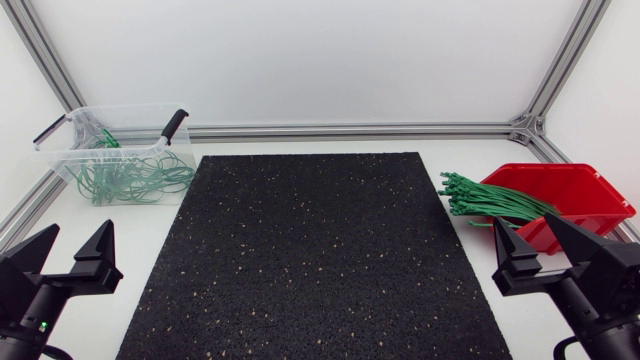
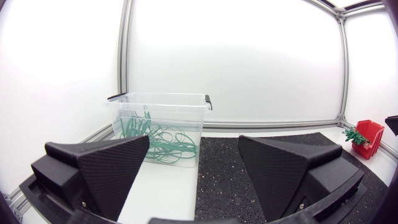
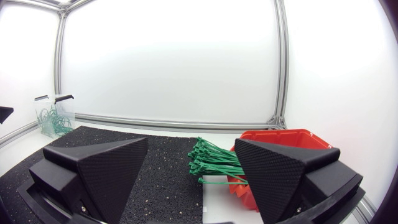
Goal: Take a green cable tie from the red box, thread the tail through the head to close it, then place it in the transparent bin on the left.
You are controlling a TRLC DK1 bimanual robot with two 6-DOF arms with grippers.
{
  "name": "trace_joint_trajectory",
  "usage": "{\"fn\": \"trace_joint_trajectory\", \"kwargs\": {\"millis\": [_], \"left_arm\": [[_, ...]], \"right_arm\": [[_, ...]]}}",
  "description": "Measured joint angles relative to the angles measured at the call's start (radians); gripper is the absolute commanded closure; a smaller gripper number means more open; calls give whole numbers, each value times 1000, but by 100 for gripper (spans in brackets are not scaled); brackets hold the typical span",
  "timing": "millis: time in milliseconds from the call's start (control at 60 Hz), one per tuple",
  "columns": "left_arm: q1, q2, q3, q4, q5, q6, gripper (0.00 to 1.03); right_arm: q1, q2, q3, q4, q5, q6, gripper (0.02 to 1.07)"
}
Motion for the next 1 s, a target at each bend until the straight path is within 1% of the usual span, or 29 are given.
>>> {"fn": "trace_joint_trajectory", "kwargs": {"millis": [417,533,800,900,1000], "left_arm": [[0,0,0,0,0,0,4],[0,0,0,0,0,0,4],[0,0,0,0,0,0,4],[0,0,0,0,0,0,4],[0,0,0,0,0,0,4]], "right_arm": [[5,0,1,0,-1,0,6],[4,0,27,-18,-1,0,6],[3,10,222,-72,-1,0,6],[3,56,300,-100,-2,0,6],[4,145,403,-155,-10,0,6]]}}
